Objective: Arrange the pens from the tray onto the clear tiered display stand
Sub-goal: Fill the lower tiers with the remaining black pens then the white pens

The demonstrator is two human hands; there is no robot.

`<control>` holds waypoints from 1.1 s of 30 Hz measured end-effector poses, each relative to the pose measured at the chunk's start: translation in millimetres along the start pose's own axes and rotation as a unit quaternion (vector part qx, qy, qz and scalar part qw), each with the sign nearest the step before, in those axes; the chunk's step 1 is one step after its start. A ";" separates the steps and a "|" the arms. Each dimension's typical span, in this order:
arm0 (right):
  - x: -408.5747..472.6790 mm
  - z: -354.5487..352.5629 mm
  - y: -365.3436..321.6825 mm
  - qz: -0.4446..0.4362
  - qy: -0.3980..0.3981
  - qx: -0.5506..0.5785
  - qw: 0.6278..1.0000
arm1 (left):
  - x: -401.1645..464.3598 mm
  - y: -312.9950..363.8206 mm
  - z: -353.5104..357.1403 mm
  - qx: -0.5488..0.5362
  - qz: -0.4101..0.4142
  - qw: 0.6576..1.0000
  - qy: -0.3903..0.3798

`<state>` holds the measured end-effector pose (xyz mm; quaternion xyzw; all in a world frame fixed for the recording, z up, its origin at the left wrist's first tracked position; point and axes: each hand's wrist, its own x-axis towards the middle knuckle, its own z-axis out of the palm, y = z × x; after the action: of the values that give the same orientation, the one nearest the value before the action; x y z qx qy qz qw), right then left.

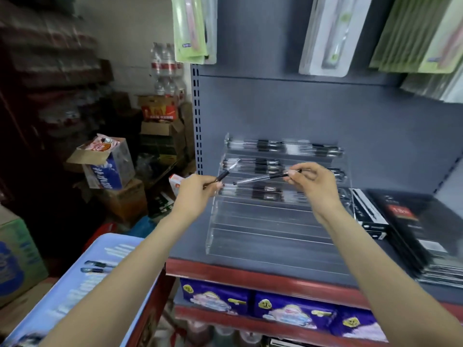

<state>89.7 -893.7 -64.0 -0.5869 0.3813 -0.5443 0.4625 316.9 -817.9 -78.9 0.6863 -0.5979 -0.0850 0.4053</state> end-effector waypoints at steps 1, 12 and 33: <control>3.6 -2.7 3.1 0.006 0.001 -0.013 1.000 | 2.2 -1.9 2.5 0.006 -0.014 1.000 -0.006; 26.5 15.2 25.6 -0.022 -0.068 -0.277 0.958 | 12.3 -1.7 10.0 -0.017 -0.076 0.997 -0.028; 15.7 15.1 -2.7 -0.061 -0.149 -0.158 0.974 | 21.9 24.7 15.7 0.095 0.120 0.987 -0.055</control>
<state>106.4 -906.0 -56.6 -0.7494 0.3525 -0.4104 0.3817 294.8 -843.4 -65.0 0.6393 -0.7028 -0.0161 0.3116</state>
